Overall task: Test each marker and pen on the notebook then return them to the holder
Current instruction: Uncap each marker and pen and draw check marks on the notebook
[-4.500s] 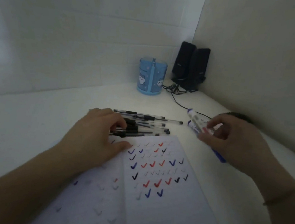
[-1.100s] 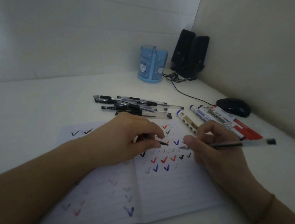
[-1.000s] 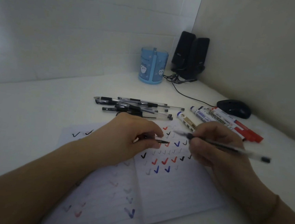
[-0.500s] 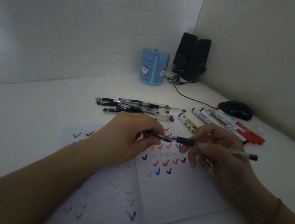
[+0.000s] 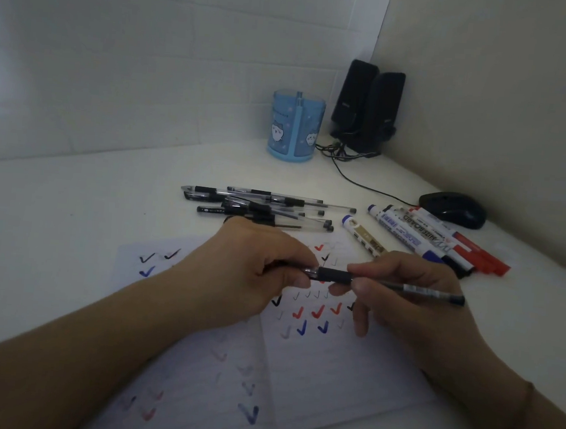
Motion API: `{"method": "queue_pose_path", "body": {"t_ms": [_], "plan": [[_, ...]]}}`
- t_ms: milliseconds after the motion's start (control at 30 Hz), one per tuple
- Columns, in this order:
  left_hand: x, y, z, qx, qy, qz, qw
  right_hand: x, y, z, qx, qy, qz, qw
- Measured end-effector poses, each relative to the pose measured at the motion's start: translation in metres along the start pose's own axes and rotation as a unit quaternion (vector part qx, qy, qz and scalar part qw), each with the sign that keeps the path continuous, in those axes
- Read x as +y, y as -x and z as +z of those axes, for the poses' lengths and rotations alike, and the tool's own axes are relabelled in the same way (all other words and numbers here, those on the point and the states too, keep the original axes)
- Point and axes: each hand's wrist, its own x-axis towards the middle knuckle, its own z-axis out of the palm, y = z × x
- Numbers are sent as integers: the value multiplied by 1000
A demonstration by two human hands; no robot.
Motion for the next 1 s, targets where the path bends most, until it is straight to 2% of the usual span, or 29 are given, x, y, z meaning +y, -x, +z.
{"method": "queue_pose_path", "body": {"t_ms": [200,333,400,467,533,667,733,767,867,933,1000], "plan": [[-2,-3,2,22,17,-31,999,1,0,4,2,32,-42,999],[6,-9,0,34,49,-74,995,-5,-4,-5,37,-32,-74,996],[2,-8,-3,16,18,-96,995,-6,-5,-21,81,-90,-76,990],[-12,-6,-6,18,-54,-113,992,-4,-6,-38,100,-44,-66,992],[-32,-5,-8,54,-124,-121,983,0,-8,-51,124,15,-31,992],[-60,-7,-9,79,-189,-187,961,0,-10,-54,243,-27,12,969],[-64,-6,-9,69,-200,-225,951,3,-11,-53,300,93,13,949],[-64,-6,-10,65,-204,-235,948,6,-11,-51,302,185,10,935],[-62,-6,-10,49,-224,-260,938,16,-13,-47,213,390,53,894],[-62,-7,-10,30,-242,-277,929,26,-14,-47,143,457,75,875],[-60,-8,-9,24,-248,-283,926,34,-15,-48,113,490,58,862]]}}
